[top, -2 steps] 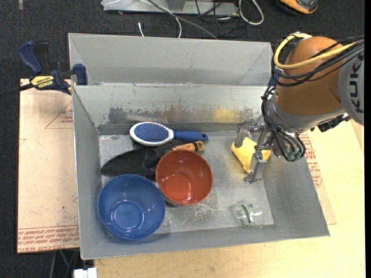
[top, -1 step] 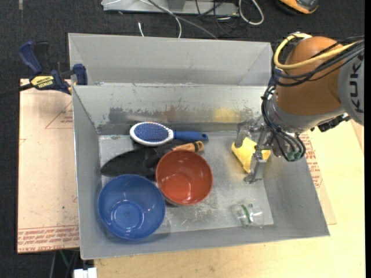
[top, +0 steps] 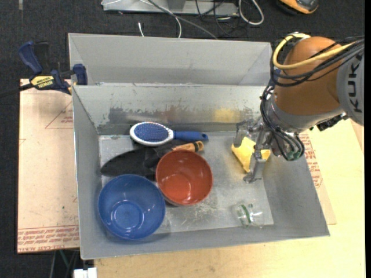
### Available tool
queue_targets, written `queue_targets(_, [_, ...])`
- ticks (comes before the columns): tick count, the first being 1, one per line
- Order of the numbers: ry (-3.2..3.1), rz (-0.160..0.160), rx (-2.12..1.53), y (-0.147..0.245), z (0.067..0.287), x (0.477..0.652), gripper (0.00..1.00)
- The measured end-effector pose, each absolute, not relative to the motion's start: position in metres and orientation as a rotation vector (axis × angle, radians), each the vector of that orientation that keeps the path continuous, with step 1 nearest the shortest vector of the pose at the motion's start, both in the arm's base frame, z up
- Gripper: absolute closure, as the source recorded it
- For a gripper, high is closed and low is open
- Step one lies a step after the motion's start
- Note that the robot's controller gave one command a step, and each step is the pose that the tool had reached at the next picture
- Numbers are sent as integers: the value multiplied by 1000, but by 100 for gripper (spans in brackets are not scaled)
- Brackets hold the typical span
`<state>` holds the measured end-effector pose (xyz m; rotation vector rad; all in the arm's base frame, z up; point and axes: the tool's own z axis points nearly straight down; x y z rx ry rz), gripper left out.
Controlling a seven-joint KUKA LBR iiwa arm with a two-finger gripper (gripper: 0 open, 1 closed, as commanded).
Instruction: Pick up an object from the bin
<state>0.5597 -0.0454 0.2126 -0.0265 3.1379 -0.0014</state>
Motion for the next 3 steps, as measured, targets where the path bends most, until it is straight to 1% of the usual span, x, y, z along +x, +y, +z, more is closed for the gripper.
queue_targets(1, [3124, 2, -259, 21, 252, 538, 0])
queue_targets(2, [3147, -5, -104, -42, 181, 572, 0])
queue_targets(3, [3112, 2, -343, 43, 194, 495, 0])
